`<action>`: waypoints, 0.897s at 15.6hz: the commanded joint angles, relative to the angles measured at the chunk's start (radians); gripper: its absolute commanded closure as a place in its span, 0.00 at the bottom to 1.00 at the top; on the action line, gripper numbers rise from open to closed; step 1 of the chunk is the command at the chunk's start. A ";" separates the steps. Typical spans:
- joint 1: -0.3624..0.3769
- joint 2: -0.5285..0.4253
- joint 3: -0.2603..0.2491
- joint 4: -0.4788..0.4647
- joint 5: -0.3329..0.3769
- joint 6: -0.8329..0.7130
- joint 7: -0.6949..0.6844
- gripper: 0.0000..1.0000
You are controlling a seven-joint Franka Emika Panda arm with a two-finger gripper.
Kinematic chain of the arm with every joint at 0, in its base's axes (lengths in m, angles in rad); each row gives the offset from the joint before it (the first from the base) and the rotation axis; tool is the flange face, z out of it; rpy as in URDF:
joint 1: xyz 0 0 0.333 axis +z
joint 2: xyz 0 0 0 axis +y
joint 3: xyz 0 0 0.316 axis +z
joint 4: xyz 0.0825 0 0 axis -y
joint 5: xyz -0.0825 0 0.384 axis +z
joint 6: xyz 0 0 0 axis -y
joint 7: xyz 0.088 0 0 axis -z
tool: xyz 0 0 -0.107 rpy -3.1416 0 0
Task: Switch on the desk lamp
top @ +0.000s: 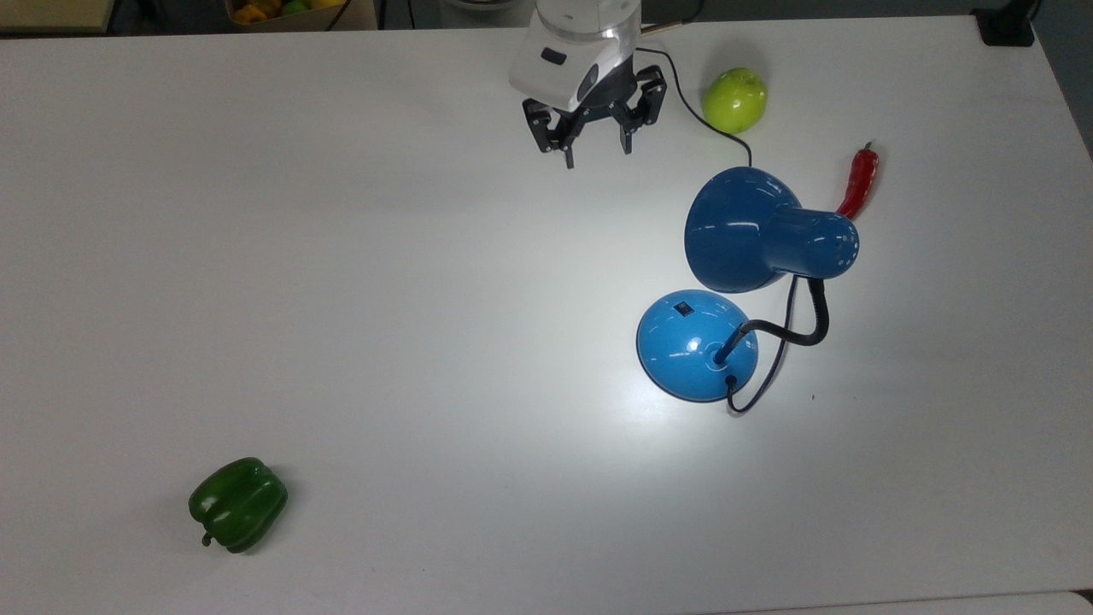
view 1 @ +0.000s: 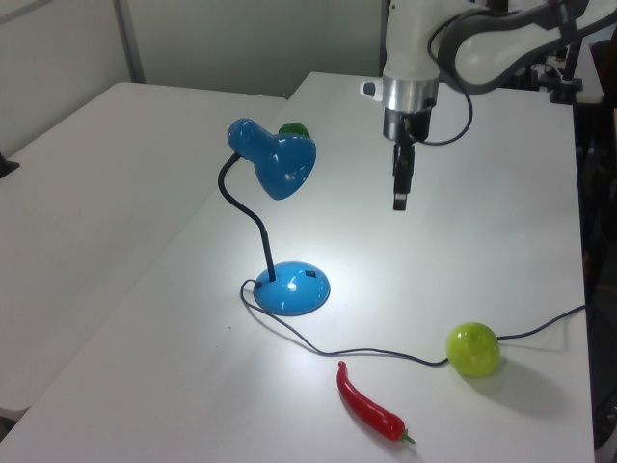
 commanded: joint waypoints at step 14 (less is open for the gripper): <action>-0.051 -0.188 -0.148 0.165 -0.046 -0.391 0.156 0.00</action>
